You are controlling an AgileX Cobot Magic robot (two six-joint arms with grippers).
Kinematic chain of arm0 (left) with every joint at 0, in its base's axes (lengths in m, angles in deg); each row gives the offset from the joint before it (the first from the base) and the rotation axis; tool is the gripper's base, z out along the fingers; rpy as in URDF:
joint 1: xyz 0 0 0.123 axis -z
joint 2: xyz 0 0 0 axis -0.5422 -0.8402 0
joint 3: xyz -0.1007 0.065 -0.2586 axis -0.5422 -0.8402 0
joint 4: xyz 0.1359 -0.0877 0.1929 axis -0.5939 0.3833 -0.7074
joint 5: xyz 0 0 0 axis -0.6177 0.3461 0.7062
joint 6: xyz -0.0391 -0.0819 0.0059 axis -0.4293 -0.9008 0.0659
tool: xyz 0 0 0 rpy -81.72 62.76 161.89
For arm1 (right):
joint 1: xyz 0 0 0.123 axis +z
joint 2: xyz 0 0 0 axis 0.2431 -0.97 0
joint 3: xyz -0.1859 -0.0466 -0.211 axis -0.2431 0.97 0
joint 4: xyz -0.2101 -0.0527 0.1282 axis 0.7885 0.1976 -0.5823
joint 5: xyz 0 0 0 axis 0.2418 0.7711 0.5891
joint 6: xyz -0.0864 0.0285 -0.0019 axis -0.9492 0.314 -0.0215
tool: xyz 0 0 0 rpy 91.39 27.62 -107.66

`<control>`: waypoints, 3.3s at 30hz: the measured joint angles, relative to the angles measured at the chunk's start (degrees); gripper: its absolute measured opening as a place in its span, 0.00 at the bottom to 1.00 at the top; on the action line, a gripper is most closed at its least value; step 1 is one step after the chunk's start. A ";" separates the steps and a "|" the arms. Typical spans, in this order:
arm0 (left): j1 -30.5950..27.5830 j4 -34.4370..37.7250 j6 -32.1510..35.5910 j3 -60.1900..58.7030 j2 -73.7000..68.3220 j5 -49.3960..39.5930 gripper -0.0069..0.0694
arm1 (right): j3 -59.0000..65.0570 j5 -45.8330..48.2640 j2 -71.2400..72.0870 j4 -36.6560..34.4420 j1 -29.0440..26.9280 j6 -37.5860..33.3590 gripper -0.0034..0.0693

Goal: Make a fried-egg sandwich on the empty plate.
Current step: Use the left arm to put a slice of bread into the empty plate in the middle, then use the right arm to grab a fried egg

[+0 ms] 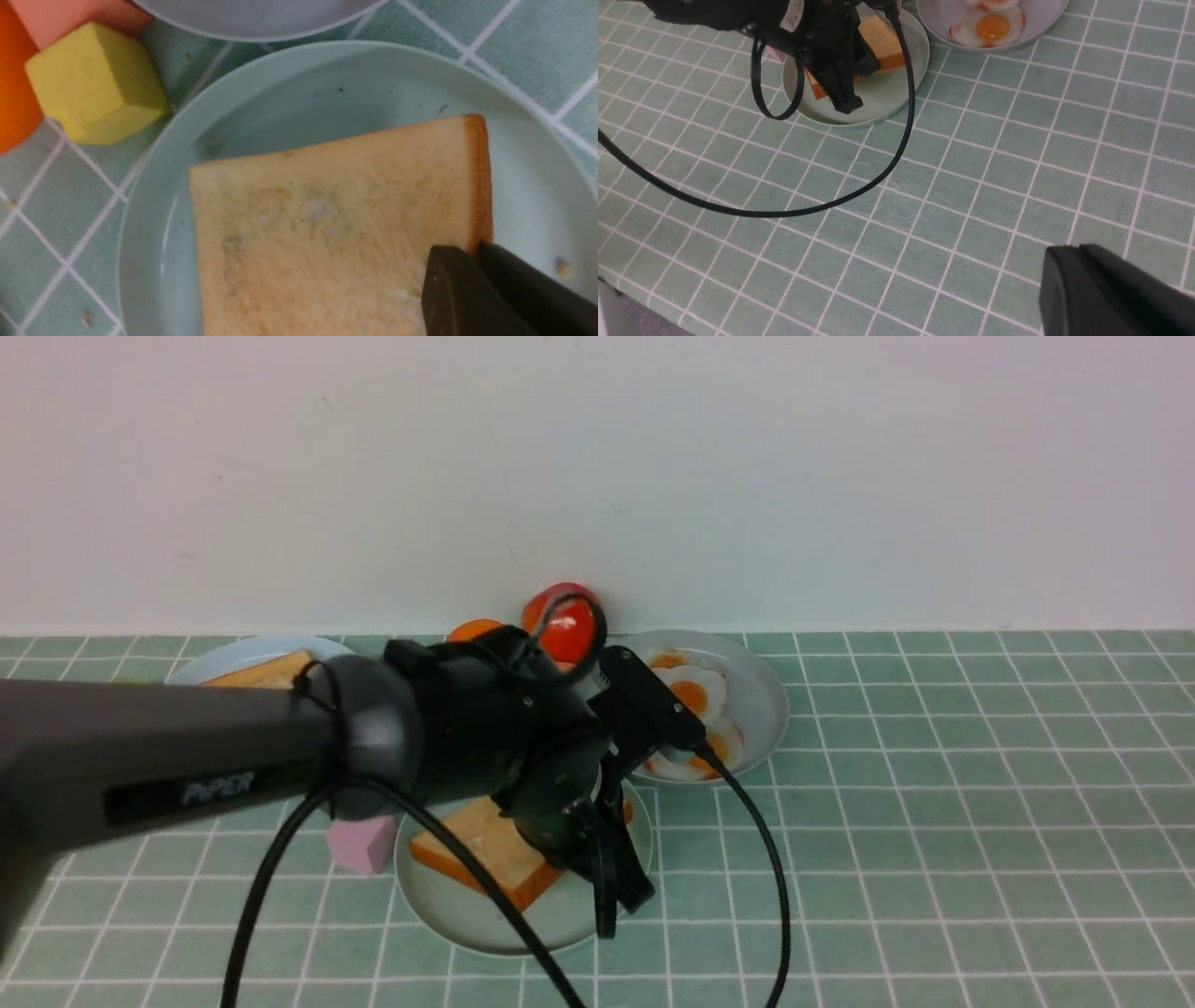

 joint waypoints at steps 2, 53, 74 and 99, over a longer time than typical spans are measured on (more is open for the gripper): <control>0.00 -0.86 -0.01 0.00 -0.16 0.31 0.14 | 0.00 0.07 0.00 0.13 0.00 0.35 0.12; 3.43 -3.56 -34.32 -41.25 88.26 9.32 0.07 | -48.09 -21.31 -93.03 -22.38 2.34 -6.88 0.60; 3.43 -3.62 -34.55 -41.30 83.38 12.68 0.07 | -55.77 -26.33 -103.03 -28.80 2.34 -5.95 0.61; 3.43 -3.87 -34.58 -41.36 83.38 12.21 0.07 | -55.85 -25.21 -102.88 -29.98 2.34 -6.05 0.23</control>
